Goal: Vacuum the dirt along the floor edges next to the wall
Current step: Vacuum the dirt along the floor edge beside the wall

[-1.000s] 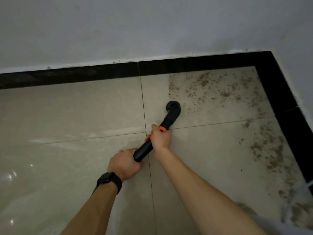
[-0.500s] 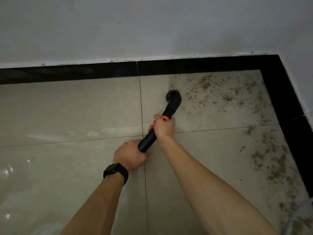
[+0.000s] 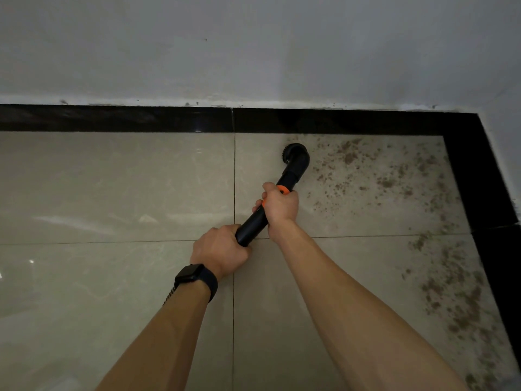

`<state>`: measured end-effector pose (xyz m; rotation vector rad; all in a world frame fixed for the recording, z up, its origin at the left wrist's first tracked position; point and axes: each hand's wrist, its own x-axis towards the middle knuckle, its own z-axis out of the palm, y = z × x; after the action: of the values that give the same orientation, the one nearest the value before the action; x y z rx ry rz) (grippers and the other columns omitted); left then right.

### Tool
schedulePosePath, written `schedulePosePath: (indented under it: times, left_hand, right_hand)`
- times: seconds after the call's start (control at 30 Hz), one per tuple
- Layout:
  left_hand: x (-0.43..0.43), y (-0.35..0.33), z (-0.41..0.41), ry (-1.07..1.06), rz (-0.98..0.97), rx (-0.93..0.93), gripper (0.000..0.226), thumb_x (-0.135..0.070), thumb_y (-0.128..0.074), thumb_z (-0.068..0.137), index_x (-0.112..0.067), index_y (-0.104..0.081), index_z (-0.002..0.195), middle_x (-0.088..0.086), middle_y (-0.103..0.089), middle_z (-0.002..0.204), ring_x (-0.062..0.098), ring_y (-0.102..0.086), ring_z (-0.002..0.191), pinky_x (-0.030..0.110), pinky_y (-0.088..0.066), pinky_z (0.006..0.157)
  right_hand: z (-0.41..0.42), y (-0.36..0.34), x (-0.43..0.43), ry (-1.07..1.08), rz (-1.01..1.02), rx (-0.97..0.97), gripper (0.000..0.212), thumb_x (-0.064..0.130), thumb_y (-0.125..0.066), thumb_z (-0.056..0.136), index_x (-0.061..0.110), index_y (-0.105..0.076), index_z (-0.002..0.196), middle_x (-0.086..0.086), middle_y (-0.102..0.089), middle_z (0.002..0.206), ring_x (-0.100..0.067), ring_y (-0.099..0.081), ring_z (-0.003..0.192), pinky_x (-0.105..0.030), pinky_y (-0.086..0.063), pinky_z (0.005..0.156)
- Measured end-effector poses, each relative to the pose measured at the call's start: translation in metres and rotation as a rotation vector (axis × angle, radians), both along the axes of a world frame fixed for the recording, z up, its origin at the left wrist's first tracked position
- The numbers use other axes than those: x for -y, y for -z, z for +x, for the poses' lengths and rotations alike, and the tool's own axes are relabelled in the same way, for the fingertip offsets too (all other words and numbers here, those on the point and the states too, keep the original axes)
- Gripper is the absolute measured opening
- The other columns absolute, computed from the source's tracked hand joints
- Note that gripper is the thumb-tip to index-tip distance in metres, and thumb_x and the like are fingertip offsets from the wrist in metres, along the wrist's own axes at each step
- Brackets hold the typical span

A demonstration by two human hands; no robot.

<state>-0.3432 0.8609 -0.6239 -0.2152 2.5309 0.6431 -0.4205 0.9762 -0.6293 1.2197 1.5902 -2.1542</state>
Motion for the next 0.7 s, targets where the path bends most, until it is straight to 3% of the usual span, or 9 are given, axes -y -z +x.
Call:
schedulePosePath:
  times: [0.27, 0.43, 0.7]
  left_hand:
    - [-0.007, 0.006, -0.022, 0.013, -0.011, -0.051, 0.023, -0.033, -0.059, 0.082, -0.032, -0.059, 0.105, -0.004, -0.064, 0.082, 0.019, -0.062, 0.074, 0.034, -0.057, 0.074]
    - [-0.005, 0.008, -0.038, 0.042, -0.008, -0.068, 0.022, -0.034, -0.06, 0.082, -0.031, -0.059, 0.104, -0.005, -0.061, 0.079, 0.018, -0.061, 0.074, 0.031, -0.055, 0.072]
    - [0.012, 0.005, -0.046, 0.011, 0.042, -0.073, 0.018, -0.035, -0.06, 0.08, -0.032, -0.06, 0.098, -0.006, -0.06, 0.077, 0.018, -0.061, 0.072, 0.031, -0.055, 0.07]
  right_hand:
    - [-0.025, 0.004, -0.006, -0.022, 0.003, -0.029, 0.033, 0.007, -0.064, 0.093, 0.003, -0.056, 0.124, -0.004, -0.055, 0.068, -0.013, -0.052, 0.044, -0.028, -0.052, 0.048]
    - [-0.038, 0.005, -0.006, -0.015, 0.005, -0.035, 0.023, 0.008, -0.064, 0.093, 0.007, -0.055, 0.113, -0.004, -0.055, 0.069, -0.013, -0.053, 0.046, -0.029, -0.052, 0.049]
    - [-0.05, 0.006, 0.011, 0.013, 0.011, -0.039, 0.023, 0.005, -0.064, 0.09, 0.008, -0.054, 0.112, -0.005, -0.054, 0.067, -0.013, -0.051, 0.044, -0.029, -0.051, 0.047]
